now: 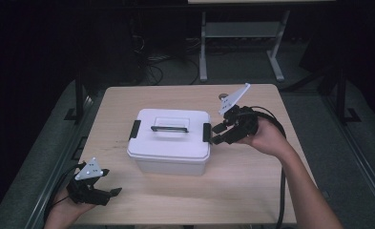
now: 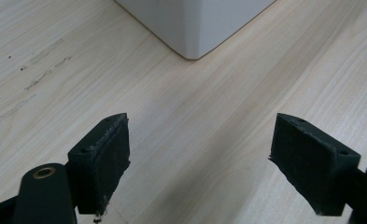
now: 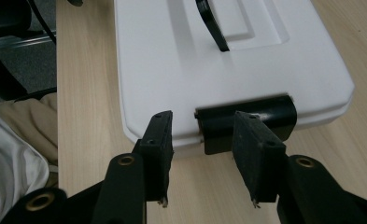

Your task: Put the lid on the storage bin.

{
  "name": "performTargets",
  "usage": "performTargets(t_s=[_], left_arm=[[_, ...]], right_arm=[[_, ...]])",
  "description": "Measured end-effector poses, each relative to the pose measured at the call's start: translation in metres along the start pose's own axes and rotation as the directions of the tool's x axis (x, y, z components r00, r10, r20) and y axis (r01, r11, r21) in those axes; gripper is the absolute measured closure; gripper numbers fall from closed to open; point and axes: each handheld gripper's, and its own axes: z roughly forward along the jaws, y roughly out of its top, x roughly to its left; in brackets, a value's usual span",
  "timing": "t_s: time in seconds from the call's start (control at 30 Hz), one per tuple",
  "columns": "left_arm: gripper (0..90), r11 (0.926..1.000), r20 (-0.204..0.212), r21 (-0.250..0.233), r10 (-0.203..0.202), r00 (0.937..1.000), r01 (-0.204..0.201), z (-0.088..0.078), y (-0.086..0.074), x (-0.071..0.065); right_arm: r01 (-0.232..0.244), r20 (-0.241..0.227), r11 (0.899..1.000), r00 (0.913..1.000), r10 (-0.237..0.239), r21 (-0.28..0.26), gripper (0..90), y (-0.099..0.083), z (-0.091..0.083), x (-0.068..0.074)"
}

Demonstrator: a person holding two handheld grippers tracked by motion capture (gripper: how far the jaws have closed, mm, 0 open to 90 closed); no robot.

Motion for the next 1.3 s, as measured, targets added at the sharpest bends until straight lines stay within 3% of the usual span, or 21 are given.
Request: performTargets(t_s=[1.3], left_arm=[[19.7, 0.9999, 0.001, 0.008, -0.009, 1.0000, 0.009, 0.002, -0.001, 0.001]], right_arm=[[-0.090, 0.006, 0.996, 0.9959, 0.090, 0.025, 50.6, -0.052, 0.006, -0.006]])
